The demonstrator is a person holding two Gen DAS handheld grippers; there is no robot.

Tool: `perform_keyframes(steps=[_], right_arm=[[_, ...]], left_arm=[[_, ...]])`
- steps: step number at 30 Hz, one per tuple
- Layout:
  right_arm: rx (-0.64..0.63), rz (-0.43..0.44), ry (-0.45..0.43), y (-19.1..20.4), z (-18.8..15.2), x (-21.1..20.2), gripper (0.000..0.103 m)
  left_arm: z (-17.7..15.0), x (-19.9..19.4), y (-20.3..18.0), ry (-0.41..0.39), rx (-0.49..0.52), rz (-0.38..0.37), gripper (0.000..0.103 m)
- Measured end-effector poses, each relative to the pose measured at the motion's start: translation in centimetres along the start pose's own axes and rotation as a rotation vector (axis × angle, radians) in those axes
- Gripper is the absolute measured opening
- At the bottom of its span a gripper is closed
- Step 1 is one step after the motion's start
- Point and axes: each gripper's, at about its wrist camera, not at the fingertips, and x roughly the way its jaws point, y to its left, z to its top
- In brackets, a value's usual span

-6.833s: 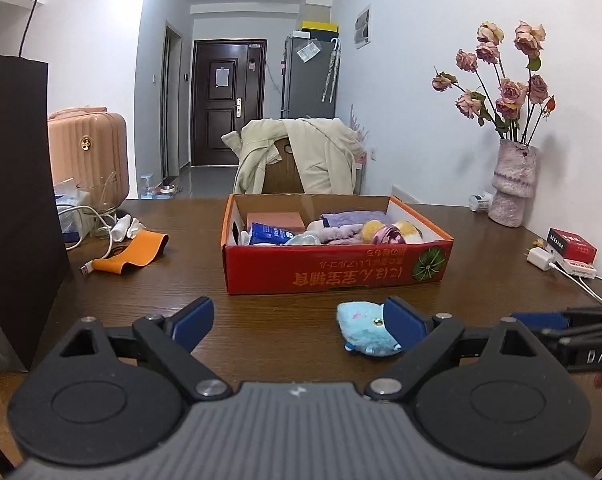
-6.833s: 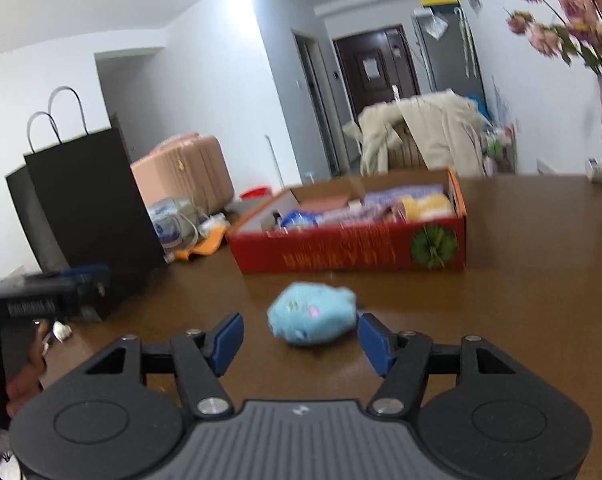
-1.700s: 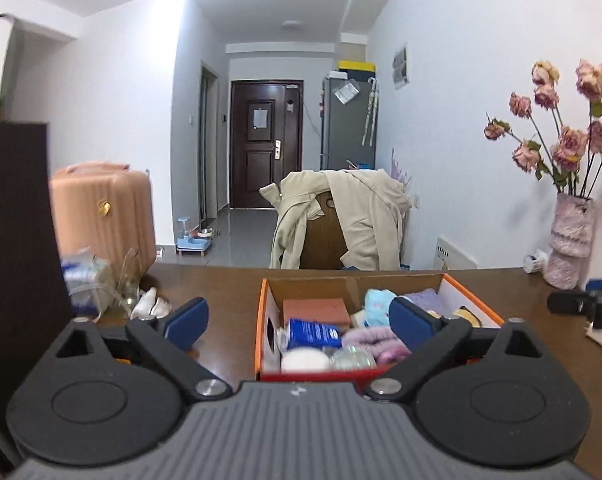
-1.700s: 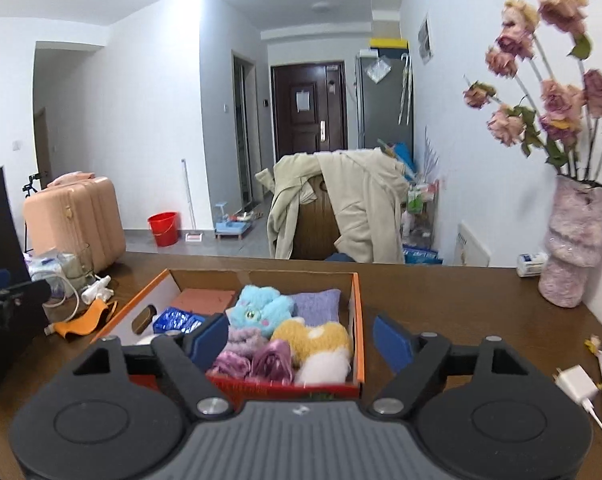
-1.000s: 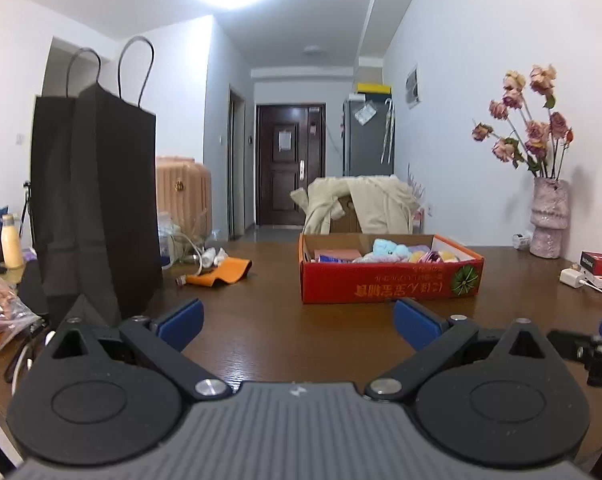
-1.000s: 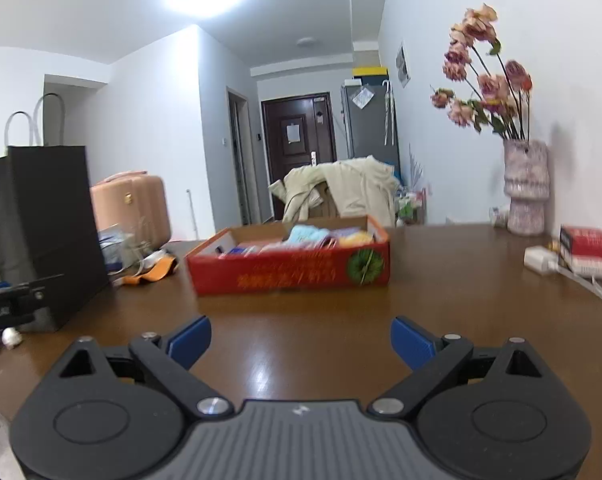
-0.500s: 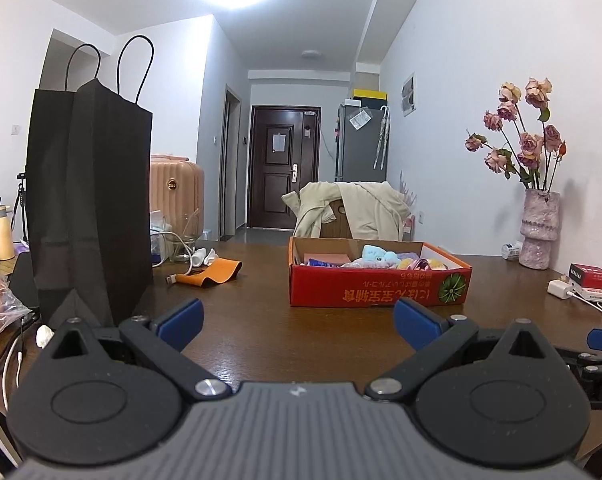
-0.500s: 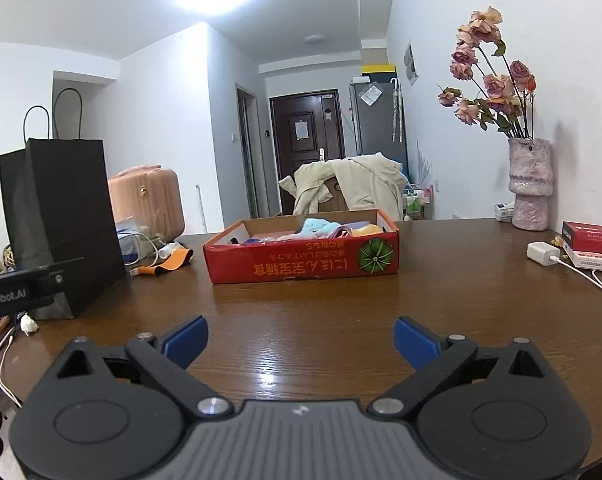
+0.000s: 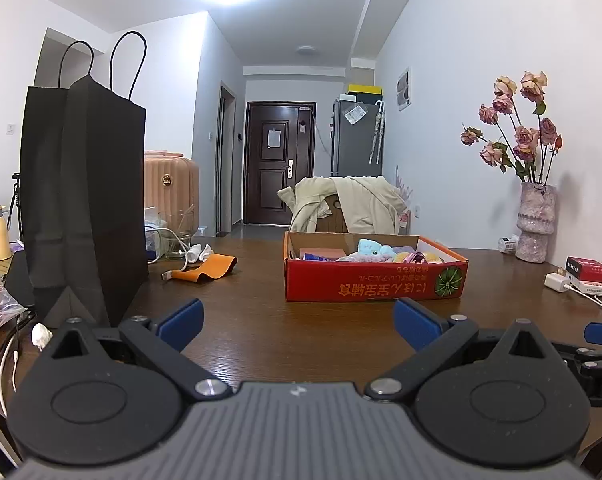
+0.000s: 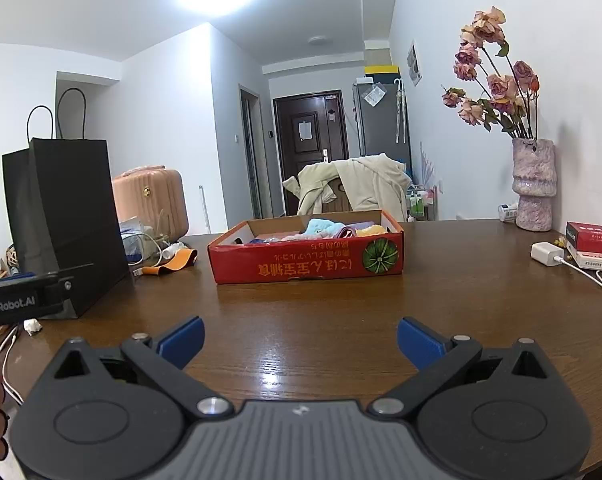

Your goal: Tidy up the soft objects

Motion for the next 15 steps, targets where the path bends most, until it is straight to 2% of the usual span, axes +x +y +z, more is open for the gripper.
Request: perform_keyframes(steps=[15], right_arm=[[0.000,-0.006,0.003,-0.19,0.02,0.02,0.103]], left_arm=[[-0.11,0.16,-0.07,0.000,0.007,-0.005,0.103]])
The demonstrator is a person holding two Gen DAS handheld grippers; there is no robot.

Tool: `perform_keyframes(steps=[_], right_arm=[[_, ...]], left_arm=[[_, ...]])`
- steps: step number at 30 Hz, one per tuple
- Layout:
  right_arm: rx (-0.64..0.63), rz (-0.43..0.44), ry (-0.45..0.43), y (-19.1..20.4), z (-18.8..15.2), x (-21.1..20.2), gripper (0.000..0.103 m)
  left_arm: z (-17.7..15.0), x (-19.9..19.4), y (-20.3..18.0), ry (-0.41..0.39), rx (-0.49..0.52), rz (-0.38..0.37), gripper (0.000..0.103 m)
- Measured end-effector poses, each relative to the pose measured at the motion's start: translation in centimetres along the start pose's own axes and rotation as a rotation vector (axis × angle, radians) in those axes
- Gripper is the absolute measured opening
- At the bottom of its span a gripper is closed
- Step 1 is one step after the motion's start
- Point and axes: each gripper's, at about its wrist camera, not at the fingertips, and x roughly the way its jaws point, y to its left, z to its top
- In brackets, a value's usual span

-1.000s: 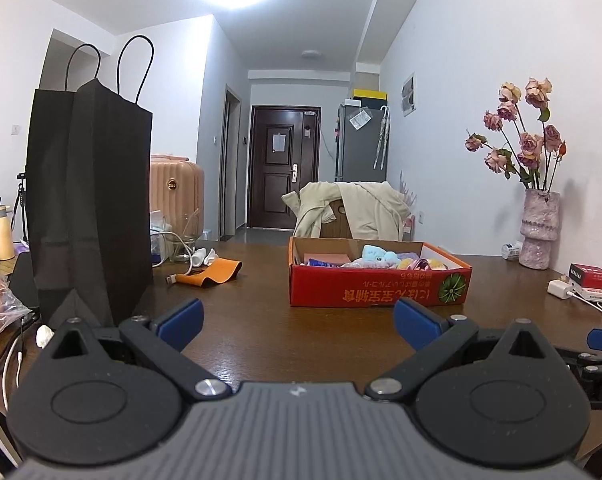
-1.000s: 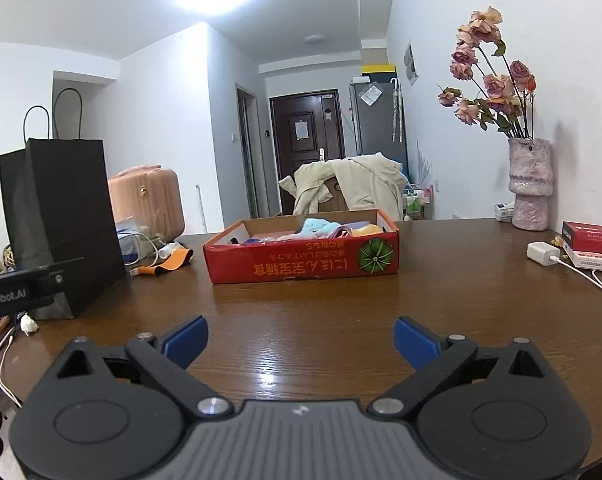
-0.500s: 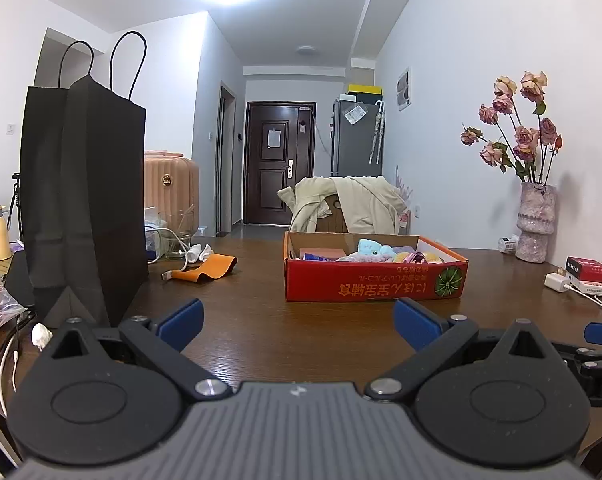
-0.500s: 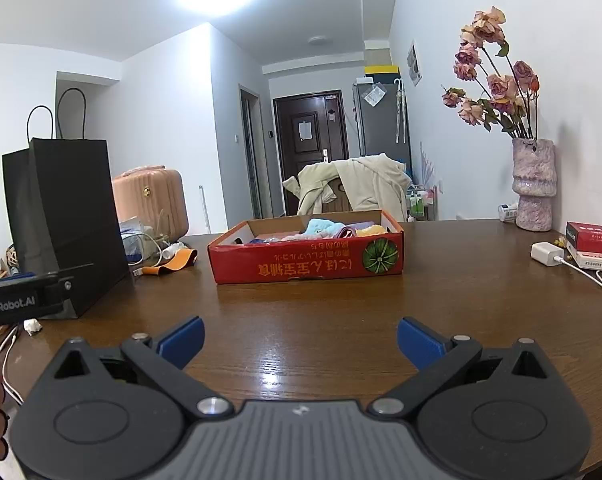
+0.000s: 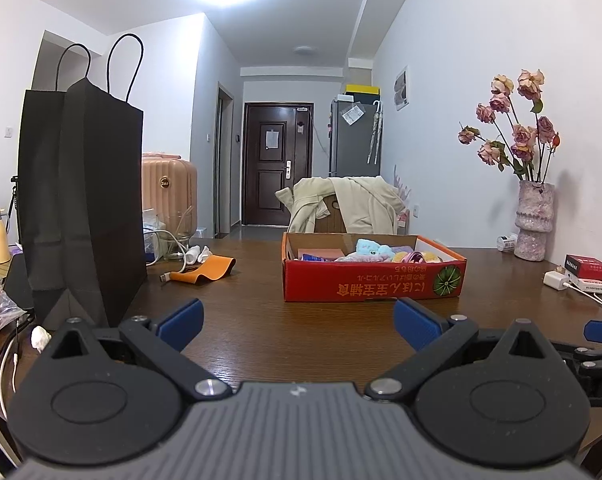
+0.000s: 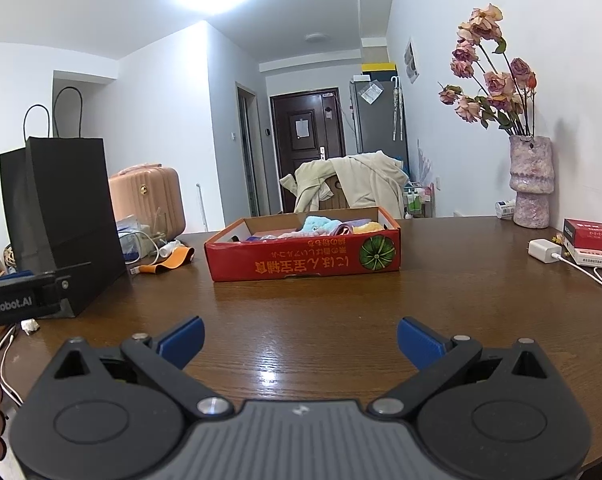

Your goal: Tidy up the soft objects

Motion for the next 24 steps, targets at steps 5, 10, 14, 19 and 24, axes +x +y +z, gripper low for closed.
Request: perform_keyframes(steps=[5,10,14,19,24], right_arm=[[-0.006,0.001,-0.003,0.13,-0.03,-0.07,0.103],[-0.002,-0.001,-0.005,0.05,0.00,-0.07,0.103],[-0.004,0.005,-0.009,0.14,-0.02,-0.18,0.103],[-0.006,0.005,-0.009,0.20,-0.05,-0.20,0.103],[-0.005,0.002,-0.009,0.18,0.00,-0.11,0.103]], left_arm=[[0.00,0.00,-0.02,-0.001,0.002,-0.001,0.103],[-0.02,0.01,-0.03,-0.002,0.003,-0.001,0.103],[-0.02,0.01,-0.03,-0.002,0.002,-0.001,0.103],[-0.02,0.01,-0.02,-0.002,0.002,-0.001,0.103],[-0.02,-0.04,-0.07,-0.003,0.006,-0.006,0.103]])
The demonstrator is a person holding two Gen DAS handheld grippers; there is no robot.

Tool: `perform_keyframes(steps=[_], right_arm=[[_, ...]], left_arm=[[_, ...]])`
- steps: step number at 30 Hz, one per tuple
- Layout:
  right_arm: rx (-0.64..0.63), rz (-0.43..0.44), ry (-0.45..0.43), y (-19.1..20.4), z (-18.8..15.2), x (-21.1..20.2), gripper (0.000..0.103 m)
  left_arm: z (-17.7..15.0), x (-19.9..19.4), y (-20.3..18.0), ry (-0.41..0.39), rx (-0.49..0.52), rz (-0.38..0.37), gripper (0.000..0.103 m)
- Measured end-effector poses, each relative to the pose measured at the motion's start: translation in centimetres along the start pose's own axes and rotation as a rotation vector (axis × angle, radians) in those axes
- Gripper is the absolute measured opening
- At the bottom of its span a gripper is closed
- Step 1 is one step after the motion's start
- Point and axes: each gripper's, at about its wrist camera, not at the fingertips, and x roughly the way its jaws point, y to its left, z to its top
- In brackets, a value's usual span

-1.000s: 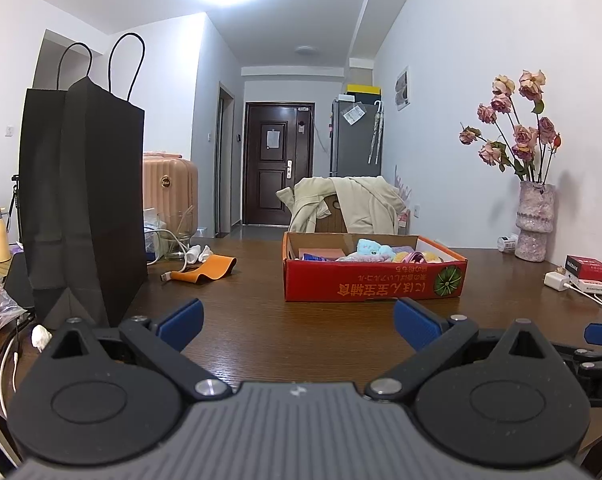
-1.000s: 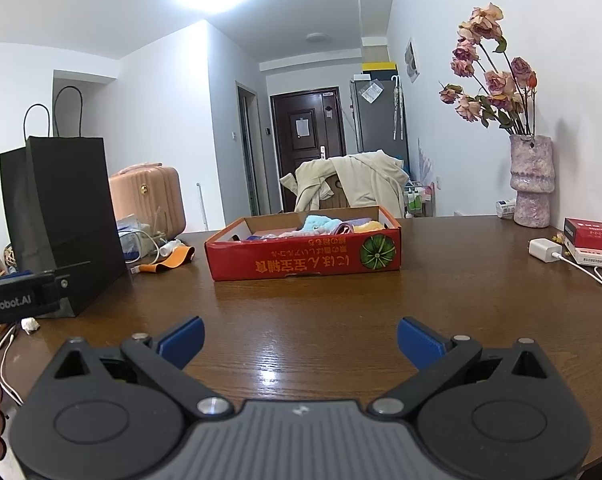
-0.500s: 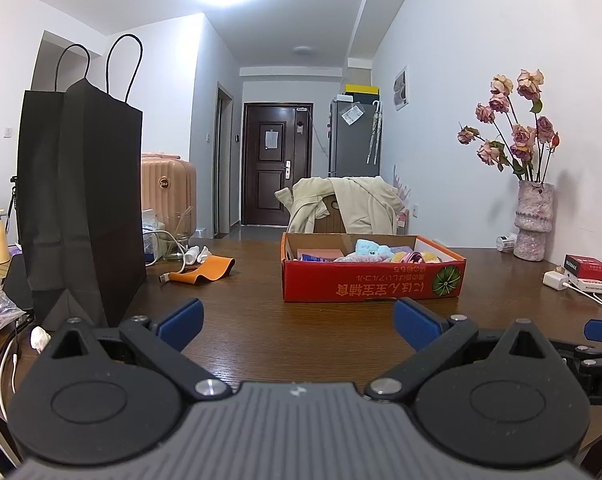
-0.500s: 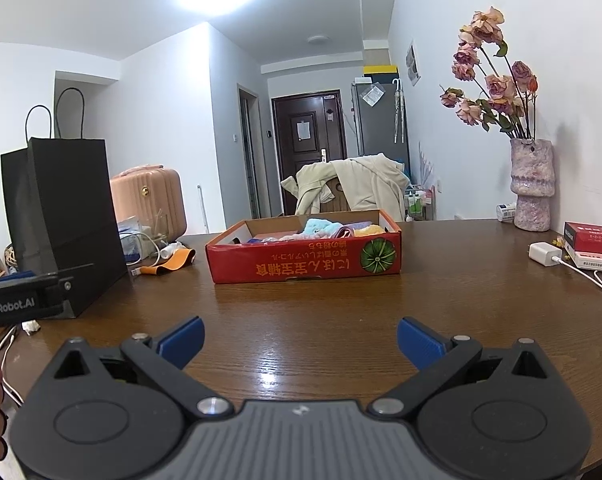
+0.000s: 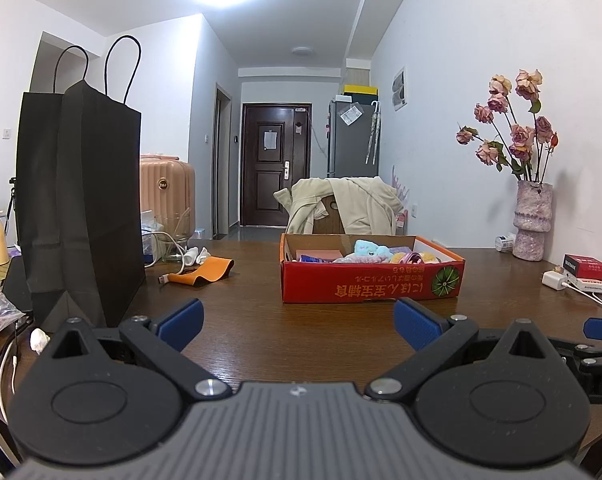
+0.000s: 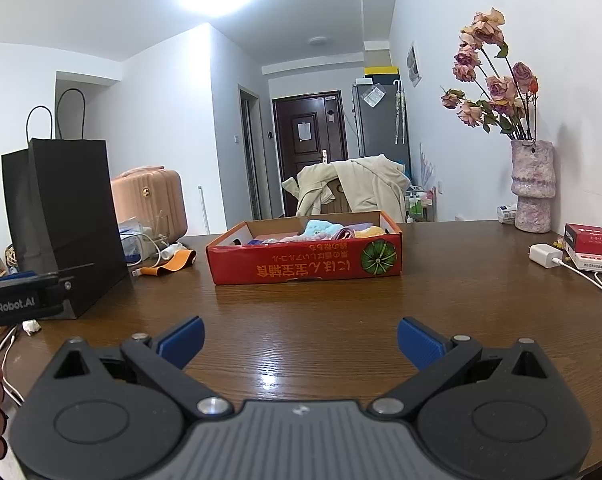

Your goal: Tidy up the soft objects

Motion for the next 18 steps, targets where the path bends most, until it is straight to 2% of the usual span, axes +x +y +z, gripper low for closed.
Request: perform_keyframes(steps=[8,13,18], right_arm=[[-0.006,-0.003,-0.019,0.0,0.2,-0.3,0.103],[-0.011,-0.003,-0.046,0.0,0.3,-0.7,0.103],[-0.025,-0.002,-0.073,0.4,0.5,-1.1,0.103]], left_arm=[[0.2,-0.1,-0.1,-0.007,0.004,-0.003,0.103],[0.6,-0.6,-0.1,-0.048,0.020,-0.003,0.103],[0.7,-0.7,-0.1,-0.053,0.015,-0.014,0.103]])
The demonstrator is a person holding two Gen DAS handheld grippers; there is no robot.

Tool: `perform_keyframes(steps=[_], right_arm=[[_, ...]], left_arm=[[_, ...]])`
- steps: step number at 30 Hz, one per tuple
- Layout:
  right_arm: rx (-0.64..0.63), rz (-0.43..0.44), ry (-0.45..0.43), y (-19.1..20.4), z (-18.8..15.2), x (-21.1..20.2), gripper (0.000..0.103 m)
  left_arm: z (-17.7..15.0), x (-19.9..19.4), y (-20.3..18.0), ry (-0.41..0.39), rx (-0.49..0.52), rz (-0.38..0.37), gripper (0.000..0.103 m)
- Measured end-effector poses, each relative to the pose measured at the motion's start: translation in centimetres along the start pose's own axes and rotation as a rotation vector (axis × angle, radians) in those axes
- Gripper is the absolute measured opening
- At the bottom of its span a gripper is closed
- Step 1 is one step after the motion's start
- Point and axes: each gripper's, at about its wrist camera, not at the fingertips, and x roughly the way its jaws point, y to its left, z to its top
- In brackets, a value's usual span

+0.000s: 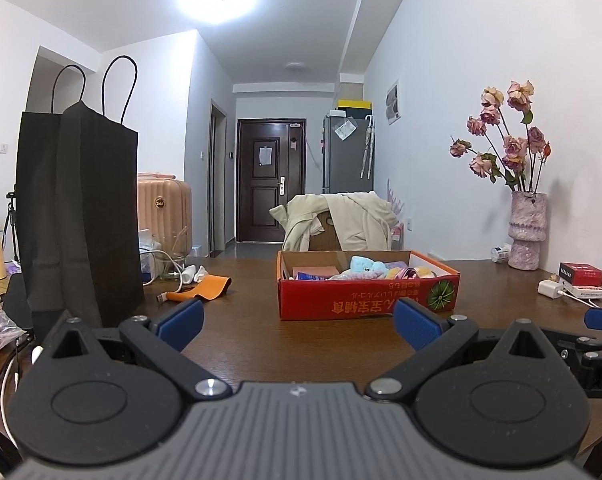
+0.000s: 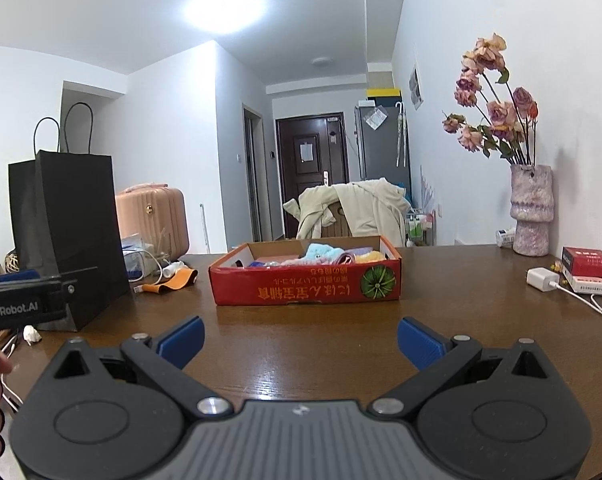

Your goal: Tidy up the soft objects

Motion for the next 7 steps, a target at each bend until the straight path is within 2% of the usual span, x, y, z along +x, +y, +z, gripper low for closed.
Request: perform_keyframes(steps=[7], right_arm=[[0.000,-0.002,-0.027,-0.02,0.41,-0.39,0.103]], left_arm=[[0.09,-0.18,0.06,-0.008,-0.008,-0.008,0.103]])
